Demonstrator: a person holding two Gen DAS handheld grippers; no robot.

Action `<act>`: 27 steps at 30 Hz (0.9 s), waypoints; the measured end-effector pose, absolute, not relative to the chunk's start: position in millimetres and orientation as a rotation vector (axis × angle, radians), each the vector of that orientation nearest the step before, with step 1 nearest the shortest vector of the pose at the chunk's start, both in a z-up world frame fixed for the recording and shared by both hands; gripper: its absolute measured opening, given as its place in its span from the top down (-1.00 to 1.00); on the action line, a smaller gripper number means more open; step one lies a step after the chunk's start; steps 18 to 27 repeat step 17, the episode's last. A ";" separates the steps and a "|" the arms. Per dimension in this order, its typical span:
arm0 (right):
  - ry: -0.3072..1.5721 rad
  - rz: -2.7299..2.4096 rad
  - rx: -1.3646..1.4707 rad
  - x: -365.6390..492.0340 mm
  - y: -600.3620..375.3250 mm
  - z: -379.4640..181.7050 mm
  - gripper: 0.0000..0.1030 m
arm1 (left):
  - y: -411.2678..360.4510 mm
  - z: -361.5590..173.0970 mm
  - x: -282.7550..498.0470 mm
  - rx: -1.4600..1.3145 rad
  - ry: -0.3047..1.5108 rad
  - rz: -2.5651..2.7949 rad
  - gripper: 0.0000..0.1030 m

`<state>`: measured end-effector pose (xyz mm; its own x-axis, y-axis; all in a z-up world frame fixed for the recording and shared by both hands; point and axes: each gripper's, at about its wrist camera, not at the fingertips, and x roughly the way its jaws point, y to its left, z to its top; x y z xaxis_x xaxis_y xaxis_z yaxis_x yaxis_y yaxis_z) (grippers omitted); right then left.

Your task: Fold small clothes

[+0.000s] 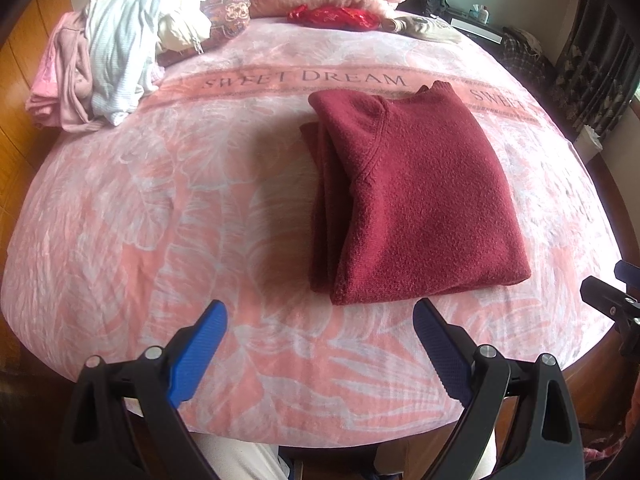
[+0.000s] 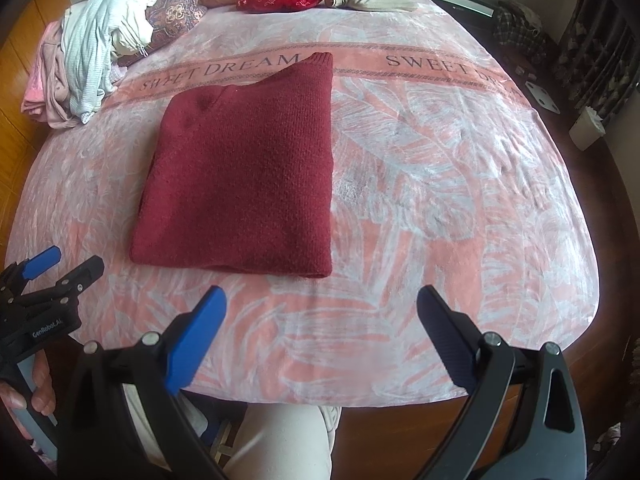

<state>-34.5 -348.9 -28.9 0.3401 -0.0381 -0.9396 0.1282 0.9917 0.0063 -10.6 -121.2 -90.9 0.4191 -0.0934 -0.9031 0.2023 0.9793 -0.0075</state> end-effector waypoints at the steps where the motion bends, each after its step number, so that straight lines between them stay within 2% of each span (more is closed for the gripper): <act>1: 1.220 -0.109 0.082 -33.7 -349.5 -29.5 -0.86 | -120.9 -90.6 -10.2 0.104 1.124 -0.187 -0.83; 27: 1.224 -0.115 0.081 -31.6 -350.3 -32.2 -0.86 | -124.8 -89.6 -8.9 0.110 1.124 -0.200 -0.83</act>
